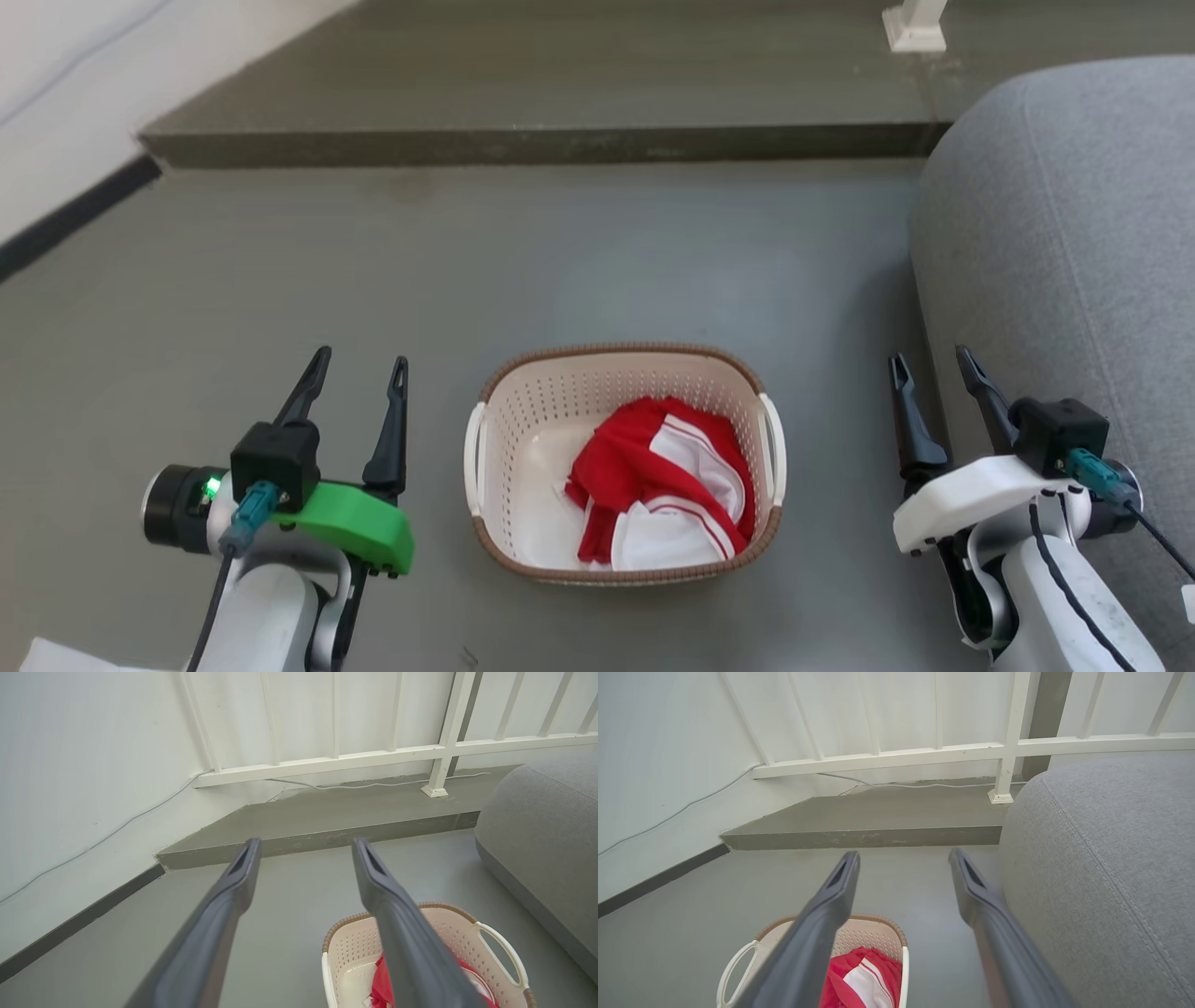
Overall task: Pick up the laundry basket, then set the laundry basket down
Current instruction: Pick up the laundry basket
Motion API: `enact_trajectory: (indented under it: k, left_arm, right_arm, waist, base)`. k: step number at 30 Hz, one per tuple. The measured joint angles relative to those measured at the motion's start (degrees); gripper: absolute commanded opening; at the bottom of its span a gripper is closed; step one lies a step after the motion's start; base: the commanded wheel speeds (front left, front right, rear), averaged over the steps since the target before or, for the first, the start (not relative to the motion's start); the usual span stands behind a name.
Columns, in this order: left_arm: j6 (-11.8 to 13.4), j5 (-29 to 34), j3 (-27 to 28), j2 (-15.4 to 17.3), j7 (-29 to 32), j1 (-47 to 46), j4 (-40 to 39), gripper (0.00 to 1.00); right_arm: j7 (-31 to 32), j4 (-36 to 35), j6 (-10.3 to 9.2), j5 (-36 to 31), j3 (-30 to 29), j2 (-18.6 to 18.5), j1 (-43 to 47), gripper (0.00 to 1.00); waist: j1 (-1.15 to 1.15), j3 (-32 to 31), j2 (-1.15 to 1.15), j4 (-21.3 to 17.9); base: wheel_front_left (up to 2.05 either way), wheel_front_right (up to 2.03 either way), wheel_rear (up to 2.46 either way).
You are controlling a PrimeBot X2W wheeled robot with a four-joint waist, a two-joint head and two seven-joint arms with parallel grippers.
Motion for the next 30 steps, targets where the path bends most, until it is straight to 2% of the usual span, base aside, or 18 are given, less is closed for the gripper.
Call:
enact_trajectory:
  k: [14,30]
  left_arm:
    - [-2.5,-2.4,-0.8,-2.0,1.1,-7.3,4.7,1.00]
    - [-5.4,-2.4,-1.0,-3.2,3.4,-22.1,11.9,1.00]
  right_arm:
    - [0.0,4.2,0.54,0.0,-0.1,0.2,-6.8,1.00]
    - [-0.1,10.6,1.56,-0.6,1.1,0.2,-21.3,1.00]
  waist:
    - [0.00,11.1,0.00,-0.3]
    - [0.01,24.2,0.00,0.1]
  base:
    - [0.00,0.00,0.00]
    - [0.00,0.00,0.00]
